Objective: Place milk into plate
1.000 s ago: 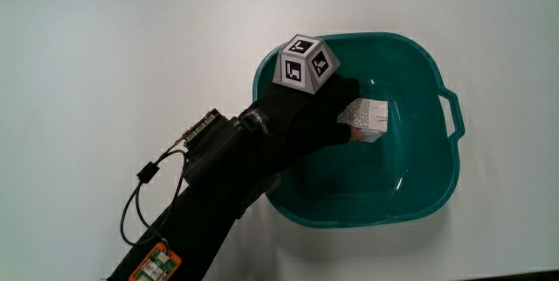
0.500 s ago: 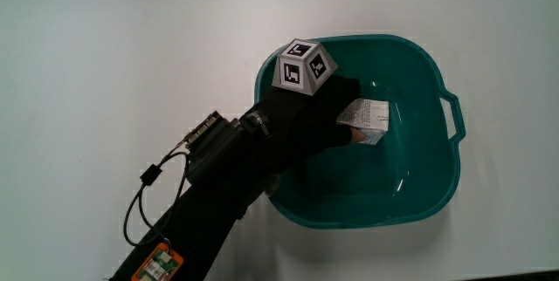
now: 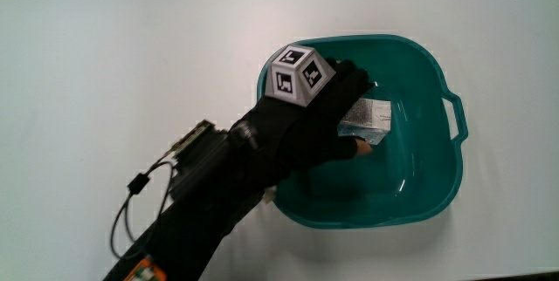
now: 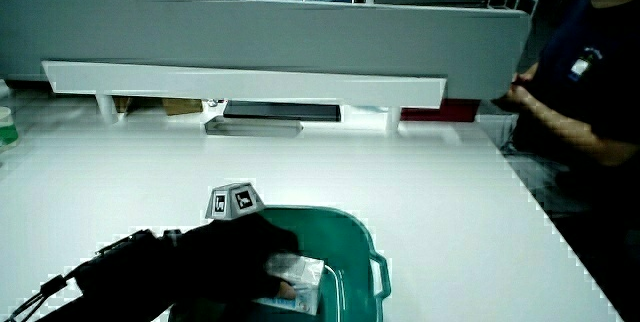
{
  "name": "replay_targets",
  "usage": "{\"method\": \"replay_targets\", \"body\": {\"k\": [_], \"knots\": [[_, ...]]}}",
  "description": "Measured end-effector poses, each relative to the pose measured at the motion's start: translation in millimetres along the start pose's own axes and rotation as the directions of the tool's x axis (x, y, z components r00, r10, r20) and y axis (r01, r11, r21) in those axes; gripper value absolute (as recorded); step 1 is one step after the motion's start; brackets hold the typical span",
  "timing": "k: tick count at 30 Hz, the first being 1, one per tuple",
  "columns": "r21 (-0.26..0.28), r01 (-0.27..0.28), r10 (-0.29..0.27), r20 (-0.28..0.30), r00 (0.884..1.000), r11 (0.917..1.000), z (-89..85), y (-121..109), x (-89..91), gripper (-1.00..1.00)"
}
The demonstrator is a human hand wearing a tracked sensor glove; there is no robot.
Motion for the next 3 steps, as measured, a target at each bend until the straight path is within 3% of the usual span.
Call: {"method": "replay_targets", "body": {"k": [3], "knots": [[0.025, -0.001, 0.003, -0.08, 0.997, 0.9997, 13.8, -25.1, 19.9, -0.86]]}}
